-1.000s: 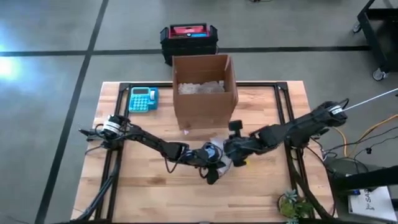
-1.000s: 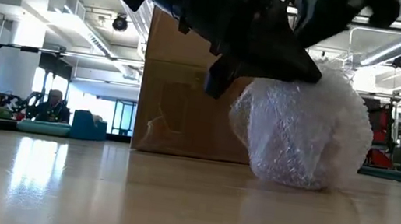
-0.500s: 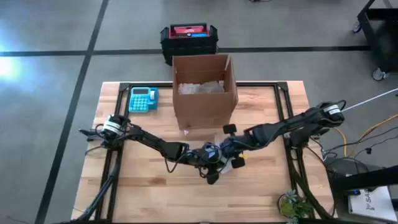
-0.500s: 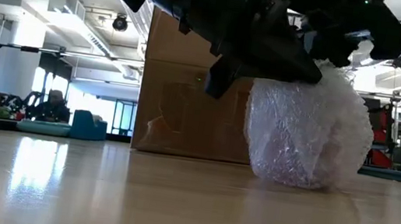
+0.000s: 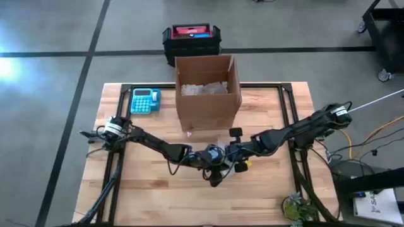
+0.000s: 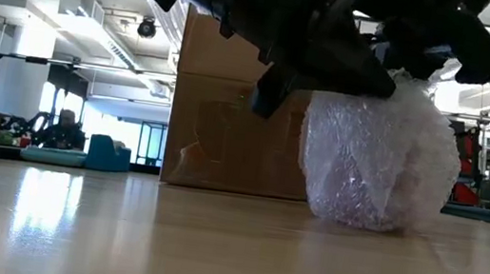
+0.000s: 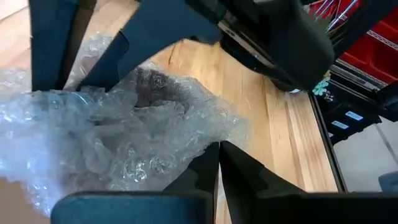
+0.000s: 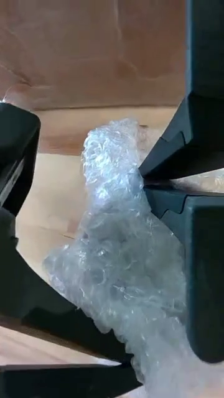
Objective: Wrap mug
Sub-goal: Wrap the purple mug with bubble wrap
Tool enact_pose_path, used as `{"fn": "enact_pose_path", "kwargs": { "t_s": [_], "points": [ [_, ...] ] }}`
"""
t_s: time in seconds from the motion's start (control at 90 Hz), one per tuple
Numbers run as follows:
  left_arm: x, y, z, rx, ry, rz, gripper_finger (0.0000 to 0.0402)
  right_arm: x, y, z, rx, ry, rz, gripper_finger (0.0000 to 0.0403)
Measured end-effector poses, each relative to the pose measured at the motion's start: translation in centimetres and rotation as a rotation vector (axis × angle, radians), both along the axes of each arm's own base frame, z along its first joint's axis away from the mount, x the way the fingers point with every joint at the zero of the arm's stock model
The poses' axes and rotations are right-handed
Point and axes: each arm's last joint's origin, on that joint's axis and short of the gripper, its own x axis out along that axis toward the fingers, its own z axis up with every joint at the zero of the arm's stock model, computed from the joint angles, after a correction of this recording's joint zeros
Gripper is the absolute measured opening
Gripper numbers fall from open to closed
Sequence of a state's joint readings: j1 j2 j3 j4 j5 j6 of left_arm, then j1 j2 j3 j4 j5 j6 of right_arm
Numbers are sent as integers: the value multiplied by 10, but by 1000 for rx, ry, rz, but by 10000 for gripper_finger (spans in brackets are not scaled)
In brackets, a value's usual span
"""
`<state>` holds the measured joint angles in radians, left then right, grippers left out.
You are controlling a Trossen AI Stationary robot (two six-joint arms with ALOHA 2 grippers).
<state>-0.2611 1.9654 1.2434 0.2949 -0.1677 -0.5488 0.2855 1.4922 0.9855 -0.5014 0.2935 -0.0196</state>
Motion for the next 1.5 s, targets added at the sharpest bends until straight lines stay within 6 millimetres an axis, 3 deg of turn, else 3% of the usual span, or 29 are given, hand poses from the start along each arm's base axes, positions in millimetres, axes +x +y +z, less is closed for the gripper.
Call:
{"fn": "enact_pose_path", "kwargs": {
  "t_s": [0.211,0.433,0.633,0.944,1.3,1.5],
  "points": [
    [0,0,0,-7,3,8,2,-1,-2,33,-8,-62,1,13],
    [0,0,0,-8,4,7,3,2,-2,45,-6,-128,-10,13],
    [0,0,0,-9,5,3,1,13,0,20,-14,-58,-20,13],
    [0,0,0,-9,7,2,1,8,14,-15,-24,76,-67,14],
    [-1,0,0,-9,8,1,2,-3,31,-4,-68,45,-53,14],
    [-1,0,0,-7,7,8,1,-8,40,-5,48,91,5,13]
  ]
}}
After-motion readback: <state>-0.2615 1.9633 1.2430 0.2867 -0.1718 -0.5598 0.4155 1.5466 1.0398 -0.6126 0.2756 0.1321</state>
